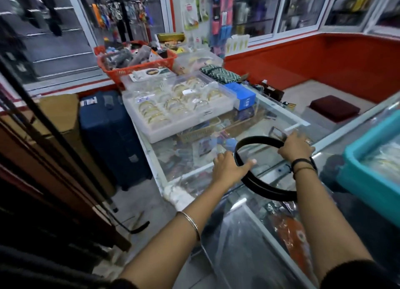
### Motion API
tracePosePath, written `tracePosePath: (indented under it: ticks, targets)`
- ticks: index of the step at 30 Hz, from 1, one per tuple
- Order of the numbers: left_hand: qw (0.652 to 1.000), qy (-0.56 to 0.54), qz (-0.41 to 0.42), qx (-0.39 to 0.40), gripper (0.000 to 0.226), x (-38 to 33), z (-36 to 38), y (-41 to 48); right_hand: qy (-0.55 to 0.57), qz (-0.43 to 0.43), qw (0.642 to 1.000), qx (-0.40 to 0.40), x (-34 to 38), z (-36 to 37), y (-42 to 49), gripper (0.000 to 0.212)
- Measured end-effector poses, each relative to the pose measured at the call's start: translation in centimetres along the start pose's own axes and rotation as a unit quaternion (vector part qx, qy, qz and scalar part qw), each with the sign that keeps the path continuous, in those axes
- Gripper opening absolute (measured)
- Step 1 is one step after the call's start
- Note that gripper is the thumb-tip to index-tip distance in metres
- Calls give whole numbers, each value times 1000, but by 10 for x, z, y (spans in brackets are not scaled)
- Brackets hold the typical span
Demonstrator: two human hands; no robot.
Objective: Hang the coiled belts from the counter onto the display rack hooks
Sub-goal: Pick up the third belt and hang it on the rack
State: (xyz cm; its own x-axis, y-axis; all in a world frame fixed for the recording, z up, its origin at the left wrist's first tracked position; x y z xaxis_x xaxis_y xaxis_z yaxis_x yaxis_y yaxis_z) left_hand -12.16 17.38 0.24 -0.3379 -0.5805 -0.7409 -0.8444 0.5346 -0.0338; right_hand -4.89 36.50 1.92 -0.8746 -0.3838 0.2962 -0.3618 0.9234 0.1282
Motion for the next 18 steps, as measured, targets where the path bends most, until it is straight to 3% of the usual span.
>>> tracePosePath:
  ticks: [1, 6, 10, 15, 18]
  targets:
    - [1000, -14, 5, -9, 35, 0, 1, 1, 6, 6, 1000, 15, -2, 1, 2, 55]
    - [999, -33, 2, -14, 31, 1, -5, 1, 47, -32, 998, -15, -3, -1, 4, 21]
    - [999, -24, -10, -32, 15, 10, -20, 2, 99, -70, 993, -3, 7, -7, -7, 18]
    - [995, -19, -17, -95, 2, 38, -59, -3, 160, -215, 962, 55, 28, -33, -32, 25]
    - [991, -11, -31, -126, 11, 61, -92, -6, 192, -254, 946, 63, 50, -50, -52, 25]
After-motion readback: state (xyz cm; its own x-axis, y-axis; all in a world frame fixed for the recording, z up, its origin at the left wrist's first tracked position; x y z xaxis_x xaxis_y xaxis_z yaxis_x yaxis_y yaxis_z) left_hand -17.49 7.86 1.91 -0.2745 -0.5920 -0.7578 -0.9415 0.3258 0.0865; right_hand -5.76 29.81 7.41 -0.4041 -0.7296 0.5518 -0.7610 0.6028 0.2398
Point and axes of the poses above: each hand's wrist, its own y-axis towards the middle knuckle, its own z-axis out of the palm, x = y × z, the point moved 1 cm from there along y, towards the middle knuckle, and after that the axes turned 11 degrees about -x, right-handed, at the moved point
